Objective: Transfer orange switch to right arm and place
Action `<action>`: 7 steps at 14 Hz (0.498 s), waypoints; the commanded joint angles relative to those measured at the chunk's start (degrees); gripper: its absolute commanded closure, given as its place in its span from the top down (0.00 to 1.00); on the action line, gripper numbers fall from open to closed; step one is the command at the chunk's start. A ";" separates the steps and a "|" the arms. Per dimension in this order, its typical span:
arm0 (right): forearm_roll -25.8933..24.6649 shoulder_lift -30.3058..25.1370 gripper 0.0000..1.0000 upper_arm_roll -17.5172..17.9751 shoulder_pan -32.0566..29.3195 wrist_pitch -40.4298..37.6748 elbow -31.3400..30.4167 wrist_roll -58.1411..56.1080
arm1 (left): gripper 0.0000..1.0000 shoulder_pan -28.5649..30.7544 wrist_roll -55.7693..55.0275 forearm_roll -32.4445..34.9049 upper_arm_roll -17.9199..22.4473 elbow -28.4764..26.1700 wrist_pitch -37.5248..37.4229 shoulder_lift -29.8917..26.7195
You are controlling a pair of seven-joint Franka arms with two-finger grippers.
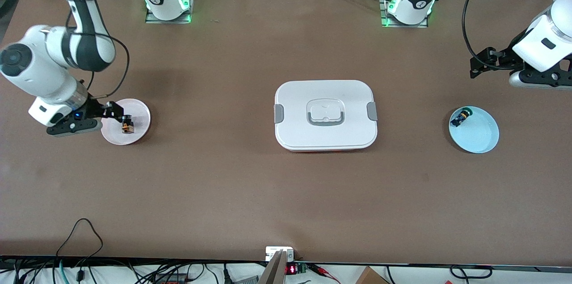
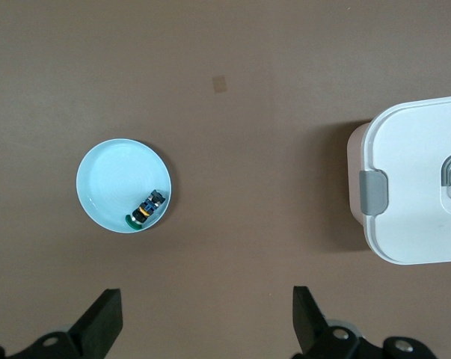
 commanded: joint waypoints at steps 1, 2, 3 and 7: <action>2.75 -1.57 1.00 1.63 0.45 -13.69 9.06 2.44 | 1.00 -0.29 -0.59 1.07 -0.17 0.26 -0.95 -0.65; 2.75 -1.83 1.00 1.80 0.45 -17.74 12.22 2.36 | 1.00 -0.29 -0.59 1.07 -0.17 0.26 -0.95 -0.65; 2.75 -2.26 1.00 2.50 0.27 -21.43 14.78 2.44 | 1.00 -0.29 -0.51 1.07 -0.17 0.26 -0.95 -0.74; 2.67 -4.47 1.00 4.97 -0.61 -34.36 23.22 2.62 | 1.00 -0.29 -0.51 1.07 -0.17 0.26 -0.95 -0.65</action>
